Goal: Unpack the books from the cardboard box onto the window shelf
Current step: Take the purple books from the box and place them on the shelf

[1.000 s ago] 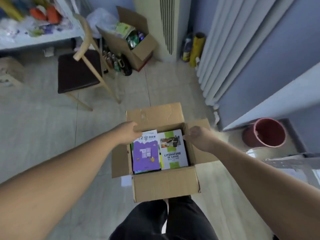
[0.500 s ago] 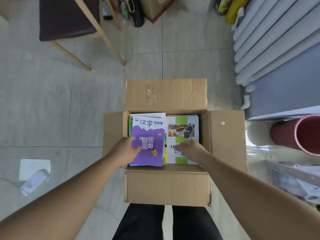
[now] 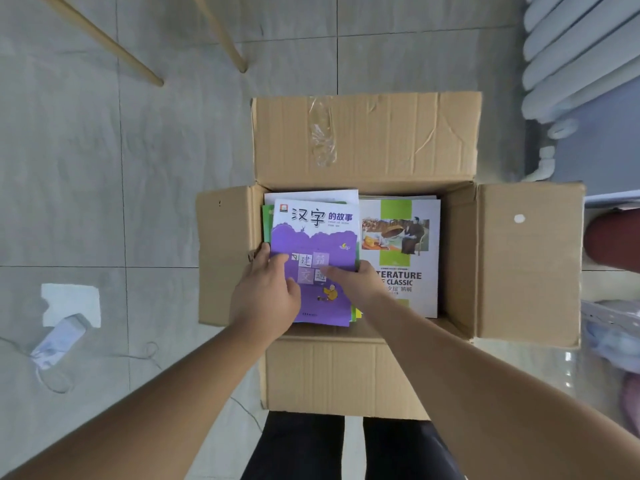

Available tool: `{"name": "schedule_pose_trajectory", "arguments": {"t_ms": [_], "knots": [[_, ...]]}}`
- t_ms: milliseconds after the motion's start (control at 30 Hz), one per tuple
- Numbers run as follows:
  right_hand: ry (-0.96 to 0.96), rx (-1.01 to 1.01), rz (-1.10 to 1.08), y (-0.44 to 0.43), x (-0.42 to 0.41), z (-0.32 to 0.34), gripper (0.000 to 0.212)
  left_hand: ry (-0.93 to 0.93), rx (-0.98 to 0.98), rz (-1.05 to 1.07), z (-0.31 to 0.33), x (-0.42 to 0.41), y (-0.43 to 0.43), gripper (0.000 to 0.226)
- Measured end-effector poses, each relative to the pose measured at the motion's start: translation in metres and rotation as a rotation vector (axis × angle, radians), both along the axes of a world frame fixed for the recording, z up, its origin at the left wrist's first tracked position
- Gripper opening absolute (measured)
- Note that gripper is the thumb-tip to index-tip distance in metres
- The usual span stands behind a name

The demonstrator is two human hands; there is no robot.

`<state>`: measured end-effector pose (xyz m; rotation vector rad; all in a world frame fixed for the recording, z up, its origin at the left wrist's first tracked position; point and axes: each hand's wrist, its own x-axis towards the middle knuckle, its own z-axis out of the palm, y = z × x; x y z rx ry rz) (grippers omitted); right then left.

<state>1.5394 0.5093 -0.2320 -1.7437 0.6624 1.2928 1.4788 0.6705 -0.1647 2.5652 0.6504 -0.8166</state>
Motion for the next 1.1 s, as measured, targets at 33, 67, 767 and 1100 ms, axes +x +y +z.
{"name": "schedule_pose_trajectory", "arguments": {"t_ms": [33, 67, 767, 1100], "knots": [[0.000, -0.007, -0.009, 0.002, 0.001, 0.000, 0.059, -0.012, -0.004, 0.002, 0.001, 0.001, 0.001, 0.044], [0.006, -0.008, -0.015, 0.002, 0.003, -0.001, 0.059, -0.026, -0.008, 0.002, 0.001, 0.002, 0.003, 0.041], [-0.097, -0.052, -0.055, 0.003, -0.005, 0.009, 0.041, -0.053, -0.029, 0.074, 0.001, 0.003, -0.002, 0.031], [-0.074, -0.041, -0.149, 0.005, -0.007, 0.012, 0.042, -0.040, -0.015, 0.071, 0.001, 0.004, 0.001, 0.032]]}}
